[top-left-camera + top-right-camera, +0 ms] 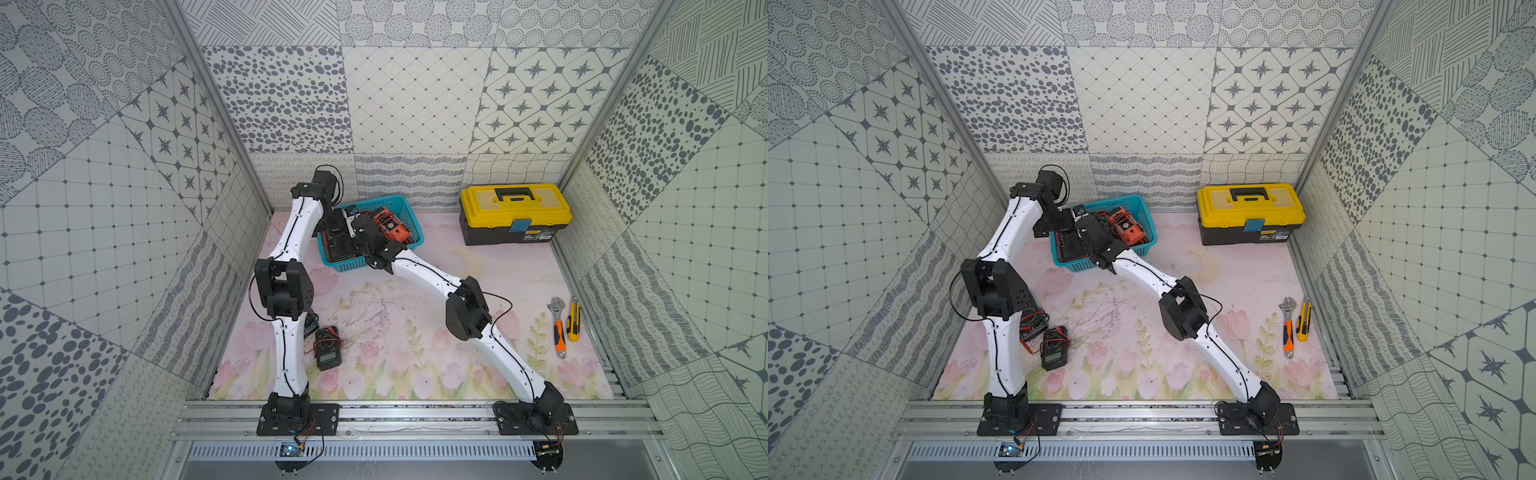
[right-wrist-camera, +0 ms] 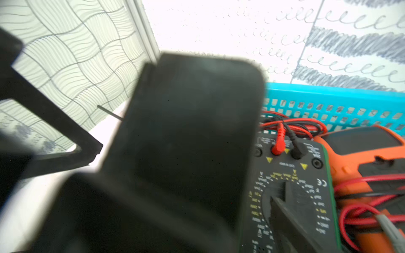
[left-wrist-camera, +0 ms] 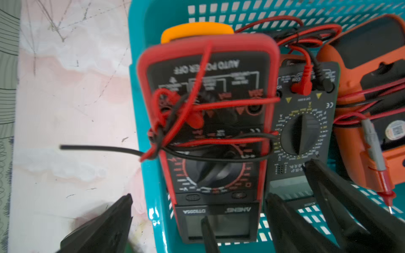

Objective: Put the multimeter into the basket
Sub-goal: Pick up the multimeter from the center of the board.

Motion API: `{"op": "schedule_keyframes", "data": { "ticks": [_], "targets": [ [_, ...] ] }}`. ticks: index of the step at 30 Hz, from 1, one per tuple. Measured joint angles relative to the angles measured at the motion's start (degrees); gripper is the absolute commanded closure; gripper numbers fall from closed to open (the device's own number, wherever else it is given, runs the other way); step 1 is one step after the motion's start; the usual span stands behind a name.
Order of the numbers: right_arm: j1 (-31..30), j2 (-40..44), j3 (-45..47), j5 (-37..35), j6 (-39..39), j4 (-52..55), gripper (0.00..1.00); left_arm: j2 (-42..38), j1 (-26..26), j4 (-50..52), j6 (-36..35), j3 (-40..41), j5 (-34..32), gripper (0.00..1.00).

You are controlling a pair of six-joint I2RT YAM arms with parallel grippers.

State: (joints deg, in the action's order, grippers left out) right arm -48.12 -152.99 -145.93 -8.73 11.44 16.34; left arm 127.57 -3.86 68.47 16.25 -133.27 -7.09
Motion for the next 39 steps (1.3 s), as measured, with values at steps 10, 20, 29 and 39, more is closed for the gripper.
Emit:
{"op": "schedule_keyframes", "data": {
  "ticks": [10,20,29,39],
  "targets": [
    [0.17,4.76,0.59,5.31,-0.35,5.66,0.02,-18.12,4.59,-2.32,0.17,15.5,-0.79,0.01],
    [0.31,21.59,27.69,5.18,2.16,5.31,0.02,-39.93,14.58,-8.81,2.75,47.52,-0.33,0.01],
    [0.26,47.84,61.31,1.81,5.92,-5.46,0.02,-46.58,17.38,-11.3,3.45,65.31,2.56,0.01],
    [0.35,64.26,81.53,0.26,8.83,-13.81,0.02,-39.52,17.79,-16.28,4.22,71.23,7.45,0.01]
  ]
}}
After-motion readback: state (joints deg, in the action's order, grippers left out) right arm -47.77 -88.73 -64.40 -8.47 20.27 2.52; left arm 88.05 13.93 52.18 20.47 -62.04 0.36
